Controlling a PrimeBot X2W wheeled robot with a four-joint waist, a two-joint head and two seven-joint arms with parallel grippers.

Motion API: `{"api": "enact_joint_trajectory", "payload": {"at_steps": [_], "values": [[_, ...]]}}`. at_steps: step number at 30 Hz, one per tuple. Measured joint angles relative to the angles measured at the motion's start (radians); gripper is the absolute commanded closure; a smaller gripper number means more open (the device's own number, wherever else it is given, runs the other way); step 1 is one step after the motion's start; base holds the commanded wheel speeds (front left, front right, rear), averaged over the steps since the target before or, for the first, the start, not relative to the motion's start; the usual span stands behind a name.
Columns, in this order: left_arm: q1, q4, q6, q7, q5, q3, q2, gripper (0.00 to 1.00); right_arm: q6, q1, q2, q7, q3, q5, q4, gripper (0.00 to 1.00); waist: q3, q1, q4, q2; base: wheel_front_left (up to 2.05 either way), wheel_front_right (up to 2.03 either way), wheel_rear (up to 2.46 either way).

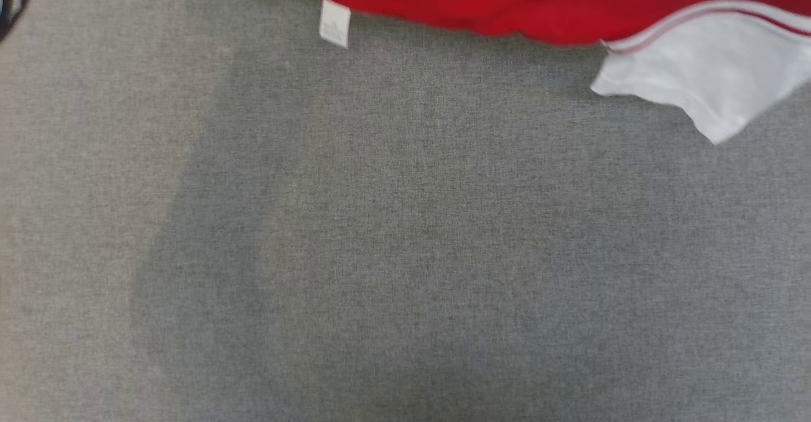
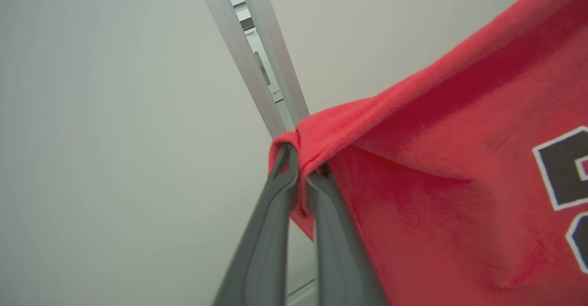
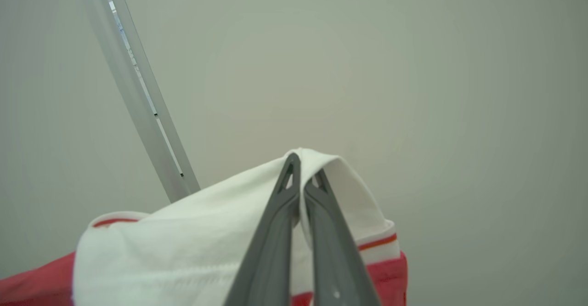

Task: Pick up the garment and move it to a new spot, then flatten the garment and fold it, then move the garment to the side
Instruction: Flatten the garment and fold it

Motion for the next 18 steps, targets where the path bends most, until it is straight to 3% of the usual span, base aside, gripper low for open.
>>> {"api": "enact_joint_trajectory", "payload": {"at_steps": [5, 10, 13, 18], "values": [[-0.152, 0.300, 0.038, -0.235, 0.090, -0.012, -0.054, 1.00, 0.000, -0.110, 0.065, -0.242, 0.042, -0.053, 0.221, 1.00, 0.057, 0.0002, -0.016, 0.0000, 0.00, 0.00, 0.00], [-0.193, 0.472, 0.039, -0.409, 0.104, -0.021, -0.078, 1.00, 0.000, -0.133, 0.033, -0.363, 0.192, 0.001, 0.291, 1.00, 0.063, -0.0001, -0.052, 0.0000, 0.00, 0.00, 0.00], [-0.147, 0.558, 0.026, -0.475, 0.103, -0.043, -0.084, 1.00, 0.000, 0.001, -0.001, -0.392, 0.285, 0.079, 0.296, 1.00, 0.053, -0.0002, -0.066, 0.0000, 0.00, 0.00, 0.00], [0.088, 0.676, 0.009, -0.566, 0.076, -0.089, -0.097, 1.00, 0.000, 0.365, -0.045, -0.470, 0.387, 0.235, 0.246, 1.00, 0.012, -0.0002, -0.073, 0.0000, 0.00, 0.00, 0.00]]}}
